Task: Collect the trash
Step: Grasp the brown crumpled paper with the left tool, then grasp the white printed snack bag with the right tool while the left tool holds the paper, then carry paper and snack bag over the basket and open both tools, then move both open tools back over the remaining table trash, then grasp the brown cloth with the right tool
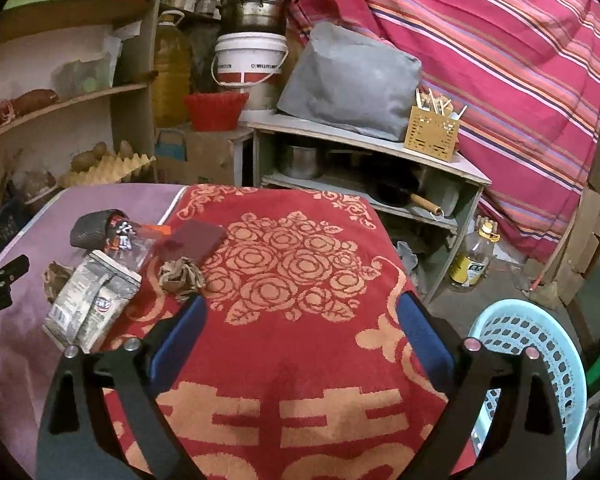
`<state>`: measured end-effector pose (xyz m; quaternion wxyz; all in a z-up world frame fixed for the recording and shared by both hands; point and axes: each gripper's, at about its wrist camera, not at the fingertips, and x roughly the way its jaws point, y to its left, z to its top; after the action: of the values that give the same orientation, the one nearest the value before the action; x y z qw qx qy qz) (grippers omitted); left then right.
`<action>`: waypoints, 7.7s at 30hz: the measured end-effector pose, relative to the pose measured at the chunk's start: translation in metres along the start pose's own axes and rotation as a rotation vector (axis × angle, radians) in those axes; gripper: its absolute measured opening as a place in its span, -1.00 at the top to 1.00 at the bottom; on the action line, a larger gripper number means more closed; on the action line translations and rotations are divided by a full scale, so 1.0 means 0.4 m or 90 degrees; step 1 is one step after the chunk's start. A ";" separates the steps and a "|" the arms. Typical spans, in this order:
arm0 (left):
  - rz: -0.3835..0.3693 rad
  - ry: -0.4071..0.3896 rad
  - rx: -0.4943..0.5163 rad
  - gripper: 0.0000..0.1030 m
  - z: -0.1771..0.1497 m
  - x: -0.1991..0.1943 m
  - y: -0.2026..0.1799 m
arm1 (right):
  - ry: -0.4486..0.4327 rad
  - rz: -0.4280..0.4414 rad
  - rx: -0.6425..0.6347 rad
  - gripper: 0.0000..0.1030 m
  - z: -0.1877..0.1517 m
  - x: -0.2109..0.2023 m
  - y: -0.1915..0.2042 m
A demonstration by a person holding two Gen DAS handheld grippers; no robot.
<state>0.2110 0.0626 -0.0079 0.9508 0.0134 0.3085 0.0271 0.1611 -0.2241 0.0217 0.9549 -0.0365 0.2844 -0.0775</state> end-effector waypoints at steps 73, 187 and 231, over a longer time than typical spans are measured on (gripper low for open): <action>-0.064 0.030 -0.025 0.26 -0.019 -0.067 0.183 | 0.131 0.221 -0.080 0.89 -0.074 0.068 0.402; -0.168 -0.086 0.100 -0.89 0.035 -0.272 -0.422 | -0.020 0.026 0.099 -0.66 -0.072 -0.174 -0.355; -0.038 0.005 0.004 -0.89 0.121 0.065 0.018 | 0.116 0.147 -0.053 -0.71 0.038 0.226 0.199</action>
<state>0.2602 0.0709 0.0162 0.9498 0.0069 0.3126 -0.0018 0.2542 -0.1607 -0.0232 0.9254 -0.0362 0.3750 0.0419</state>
